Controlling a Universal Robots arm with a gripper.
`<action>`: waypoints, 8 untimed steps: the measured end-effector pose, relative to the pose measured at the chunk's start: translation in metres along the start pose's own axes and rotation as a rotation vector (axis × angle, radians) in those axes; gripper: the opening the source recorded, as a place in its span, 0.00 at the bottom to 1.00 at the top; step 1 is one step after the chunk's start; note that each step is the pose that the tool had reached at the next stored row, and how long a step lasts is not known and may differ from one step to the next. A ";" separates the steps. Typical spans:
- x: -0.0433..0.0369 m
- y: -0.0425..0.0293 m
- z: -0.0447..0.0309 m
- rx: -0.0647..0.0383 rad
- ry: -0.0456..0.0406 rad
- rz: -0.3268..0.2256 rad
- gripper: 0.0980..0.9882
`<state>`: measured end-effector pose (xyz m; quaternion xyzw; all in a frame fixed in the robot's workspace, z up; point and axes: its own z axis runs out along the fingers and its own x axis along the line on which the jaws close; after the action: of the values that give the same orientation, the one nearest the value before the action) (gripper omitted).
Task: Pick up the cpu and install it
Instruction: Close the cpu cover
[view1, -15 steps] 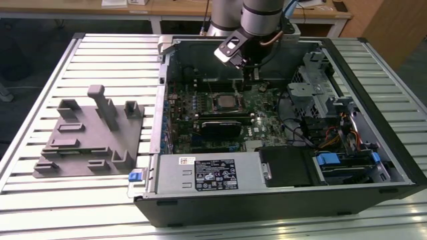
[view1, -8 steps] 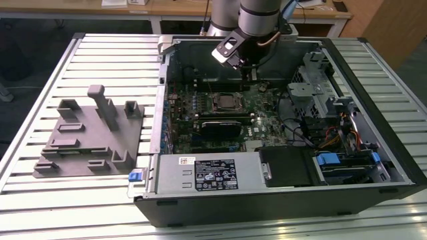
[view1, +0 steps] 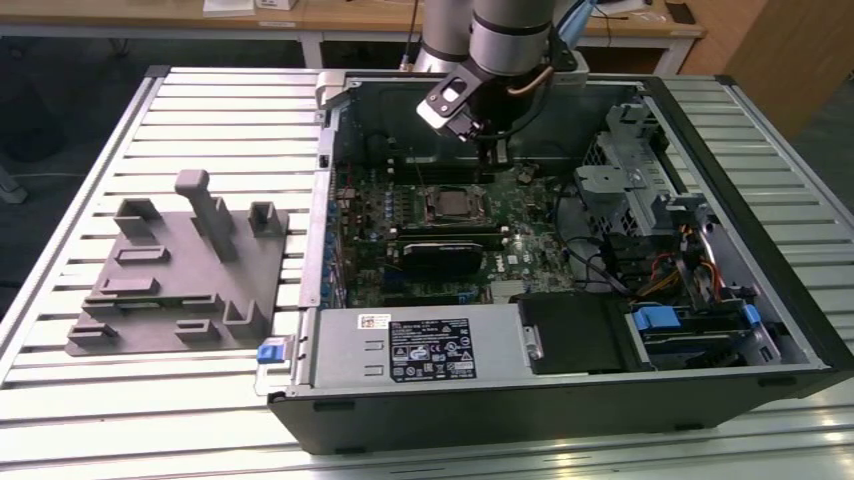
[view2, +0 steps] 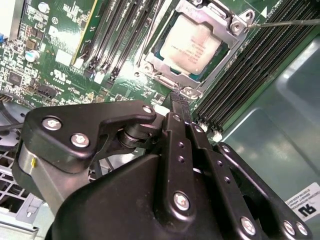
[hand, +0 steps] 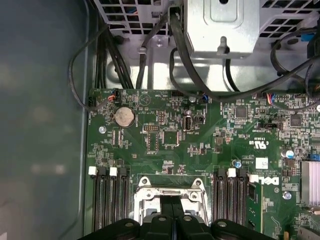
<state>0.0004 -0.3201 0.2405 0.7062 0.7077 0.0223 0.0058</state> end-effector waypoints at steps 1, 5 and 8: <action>-0.0001 -0.0007 0.0003 0.000 0.0000 0.000 0.01; -0.0001 -0.0022 0.0008 0.000 0.0000 0.000 0.01; -0.0001 -0.0046 0.0011 0.000 0.0001 0.000 0.01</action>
<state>-0.0042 -0.3201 0.2393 0.7061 0.7077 0.0223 0.0058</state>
